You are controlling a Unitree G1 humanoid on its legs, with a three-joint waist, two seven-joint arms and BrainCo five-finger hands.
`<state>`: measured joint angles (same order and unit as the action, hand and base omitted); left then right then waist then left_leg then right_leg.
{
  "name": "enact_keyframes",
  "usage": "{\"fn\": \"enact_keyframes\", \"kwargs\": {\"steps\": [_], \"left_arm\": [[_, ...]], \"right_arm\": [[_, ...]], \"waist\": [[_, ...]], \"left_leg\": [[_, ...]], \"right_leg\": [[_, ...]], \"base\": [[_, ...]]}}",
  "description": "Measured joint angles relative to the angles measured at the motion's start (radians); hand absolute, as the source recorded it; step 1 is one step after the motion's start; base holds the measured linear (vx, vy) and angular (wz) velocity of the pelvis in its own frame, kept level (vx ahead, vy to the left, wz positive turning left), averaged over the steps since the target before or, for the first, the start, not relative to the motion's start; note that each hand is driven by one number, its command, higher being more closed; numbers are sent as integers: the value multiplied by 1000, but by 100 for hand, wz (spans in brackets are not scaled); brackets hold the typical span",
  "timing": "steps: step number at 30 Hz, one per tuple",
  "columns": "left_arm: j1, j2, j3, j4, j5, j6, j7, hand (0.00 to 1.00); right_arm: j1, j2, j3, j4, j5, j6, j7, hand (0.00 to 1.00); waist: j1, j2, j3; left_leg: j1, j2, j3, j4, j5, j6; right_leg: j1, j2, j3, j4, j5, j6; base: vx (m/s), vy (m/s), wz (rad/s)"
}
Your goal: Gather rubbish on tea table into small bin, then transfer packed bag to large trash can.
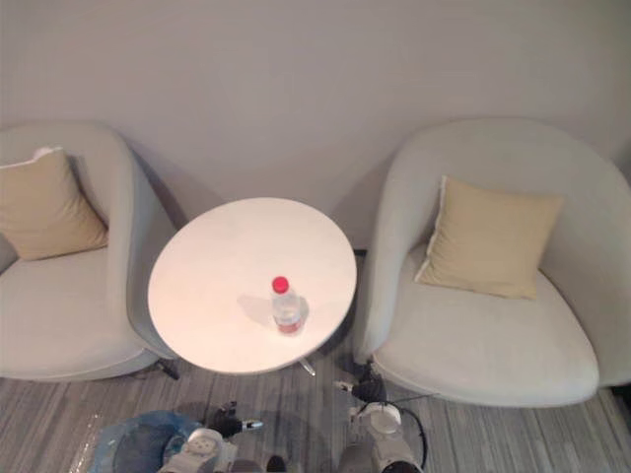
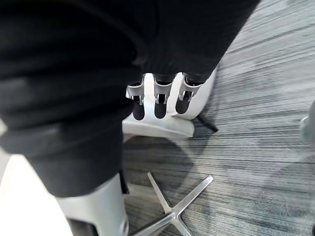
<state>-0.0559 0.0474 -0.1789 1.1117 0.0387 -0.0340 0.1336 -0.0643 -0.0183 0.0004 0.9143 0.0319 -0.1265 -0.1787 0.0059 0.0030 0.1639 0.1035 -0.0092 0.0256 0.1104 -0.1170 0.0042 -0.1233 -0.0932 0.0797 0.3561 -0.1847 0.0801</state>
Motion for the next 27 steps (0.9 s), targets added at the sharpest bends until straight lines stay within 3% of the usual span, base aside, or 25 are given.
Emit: {"fn": "enact_keyframes", "kwargs": {"steps": [1,2,3,5,6,8,12,20,27], "left_arm": [[0,7,7,0,0,-1,-1,0],[-4,-15,51,10,3,1,-1,0],[15,-40,92,5,8,-3,-5,0],[29,-54,147,0,9,-7,-20,0],[31,-55,169,1,10,-6,-25,0],[28,-54,193,8,19,-1,-30,0],[31,-52,215,0,19,1,-31,0],[39,-51,234,0,39,1,-30,0],[38,-35,184,2,50,1,-29,0]], "right_arm": [[5,3,-4,9,-7,0,0,0],[14,-8,-95,70,-34,-11,4,0],[44,-14,-232,129,-14,-3,22,0],[107,-53,-282,172,91,57,97,0],[125,-51,-304,148,115,51,94,0],[149,-55,-284,128,115,37,94,0],[173,-59,-238,130,86,38,95,0],[179,-63,-189,117,84,10,96,0],[210,-70,-109,12,41,-7,95,0]], "waist": [[0,-21,-3],[2,2,-2],[6,32,-22],[3,48,-32],[3,49,-33],[-7,39,-34],[1,12,-52],[3,7,-59],[2,2,-61]], "left_leg": [[5,-13,-13,1,-9,-14],[18,11,-40,0,-29,-46],[26,41,-48,-5,-35,-56],[40,72,-57,-12,-41,-67],[38,85,-54,-17,-40,-68],[40,99,-50,-27,-38,-73],[47,104,-67,-34,-31,-84],[49,87,-66,-51,-21,-82],[54,81,-73,-74,-9,-80]], "right_leg": [[0,-14,13,-40,62,-1],[19,2,-17,-26,44,-8],[60,25,-36,-81,47,-12],[100,52,-58,-130,58,-29],[104,64,-60,-147,67,-42],[116,77,-66,-169,73,-50],[157,73,-105,-212,84,-50],[199,50,-121,-292,125,-35],[209,46,-128,-314,138,-31]], "base": [[220,-272,72],[196,-227,60],[190,-201,49],[190,-139,9],[138,-106,-11],[68,-76,2],[37,-8,30],[-24,45,5],[-10,16,3]]}}
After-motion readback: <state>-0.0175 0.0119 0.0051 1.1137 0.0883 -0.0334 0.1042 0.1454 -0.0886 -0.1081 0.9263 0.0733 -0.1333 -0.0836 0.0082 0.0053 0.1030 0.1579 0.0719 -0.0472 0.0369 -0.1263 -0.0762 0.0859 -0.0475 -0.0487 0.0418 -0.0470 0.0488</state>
